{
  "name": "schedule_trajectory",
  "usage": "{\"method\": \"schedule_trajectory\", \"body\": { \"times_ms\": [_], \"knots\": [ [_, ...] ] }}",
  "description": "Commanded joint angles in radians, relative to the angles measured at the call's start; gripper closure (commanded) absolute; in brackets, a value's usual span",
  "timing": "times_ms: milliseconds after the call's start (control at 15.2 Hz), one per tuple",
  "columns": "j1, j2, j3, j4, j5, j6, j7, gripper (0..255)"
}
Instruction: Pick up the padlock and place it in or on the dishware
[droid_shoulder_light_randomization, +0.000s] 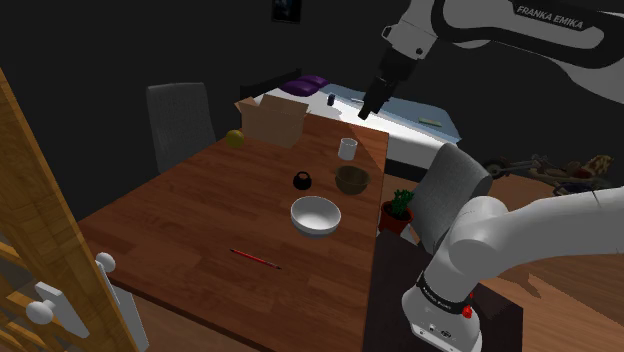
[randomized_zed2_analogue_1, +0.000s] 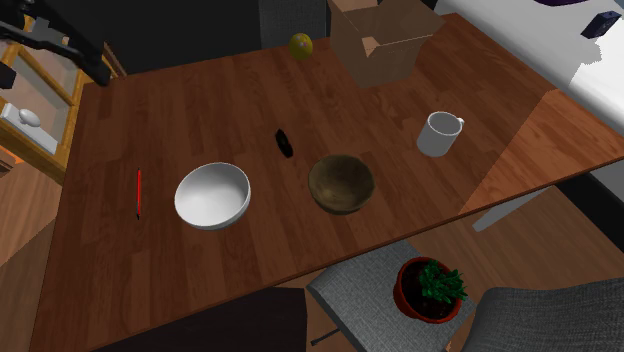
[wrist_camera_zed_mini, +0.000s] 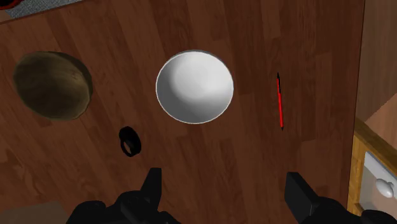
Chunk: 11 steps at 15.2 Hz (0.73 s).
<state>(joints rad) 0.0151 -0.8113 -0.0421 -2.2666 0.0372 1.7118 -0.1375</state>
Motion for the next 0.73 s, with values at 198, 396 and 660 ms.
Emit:
{"method": "schedule_trajectory", "body": {
  "times_ms": [198, 396, 660],
  "knots": [
    [-0.002, 0.053, -0.028, -0.042, -0.014, 0.079, -0.041, 0],
    [-0.004, 0.117, -0.056, -0.073, -0.027, 0.158, -0.081, 0],
    [-0.005, 0.219, -0.094, -0.097, -0.038, 0.263, -0.136, 0]
  ]
}}
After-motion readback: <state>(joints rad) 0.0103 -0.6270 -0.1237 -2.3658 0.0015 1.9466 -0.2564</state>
